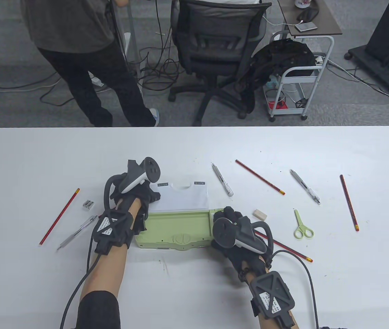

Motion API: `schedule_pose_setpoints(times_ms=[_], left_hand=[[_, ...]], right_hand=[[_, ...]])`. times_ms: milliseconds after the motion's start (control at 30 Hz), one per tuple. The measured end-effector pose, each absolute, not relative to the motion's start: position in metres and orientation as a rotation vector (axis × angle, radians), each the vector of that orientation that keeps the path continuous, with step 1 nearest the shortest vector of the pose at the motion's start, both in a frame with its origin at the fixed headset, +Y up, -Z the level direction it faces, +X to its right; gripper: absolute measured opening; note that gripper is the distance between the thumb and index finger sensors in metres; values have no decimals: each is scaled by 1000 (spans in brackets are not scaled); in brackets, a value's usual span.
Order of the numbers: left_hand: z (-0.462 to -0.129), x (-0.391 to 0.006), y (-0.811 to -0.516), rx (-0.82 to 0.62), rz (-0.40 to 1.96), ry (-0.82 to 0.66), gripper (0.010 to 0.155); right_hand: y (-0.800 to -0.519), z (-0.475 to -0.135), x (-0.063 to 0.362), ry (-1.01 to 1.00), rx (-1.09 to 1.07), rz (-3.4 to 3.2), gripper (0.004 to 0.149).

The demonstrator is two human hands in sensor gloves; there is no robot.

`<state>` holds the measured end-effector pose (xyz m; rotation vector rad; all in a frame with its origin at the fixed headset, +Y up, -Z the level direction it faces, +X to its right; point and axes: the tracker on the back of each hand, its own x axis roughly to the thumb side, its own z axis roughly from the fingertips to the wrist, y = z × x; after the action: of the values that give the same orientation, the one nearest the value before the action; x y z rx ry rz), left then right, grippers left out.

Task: Organize multifunction pencil case

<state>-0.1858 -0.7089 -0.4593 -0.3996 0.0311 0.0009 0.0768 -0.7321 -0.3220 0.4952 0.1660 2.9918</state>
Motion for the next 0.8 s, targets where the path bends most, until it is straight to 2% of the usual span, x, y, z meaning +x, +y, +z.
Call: schedule_pose_setpoints(times_ms=[333, 800], left_hand=[[-461, -184, -720, -435, -32, 30, 91], [-459, -187, -717, -430, -21, 29, 91]], right_hand=[[-731, -322, 76, 177, 493, 2998, 81], [-731, -322, 75, 180, 486, 2999, 81]])
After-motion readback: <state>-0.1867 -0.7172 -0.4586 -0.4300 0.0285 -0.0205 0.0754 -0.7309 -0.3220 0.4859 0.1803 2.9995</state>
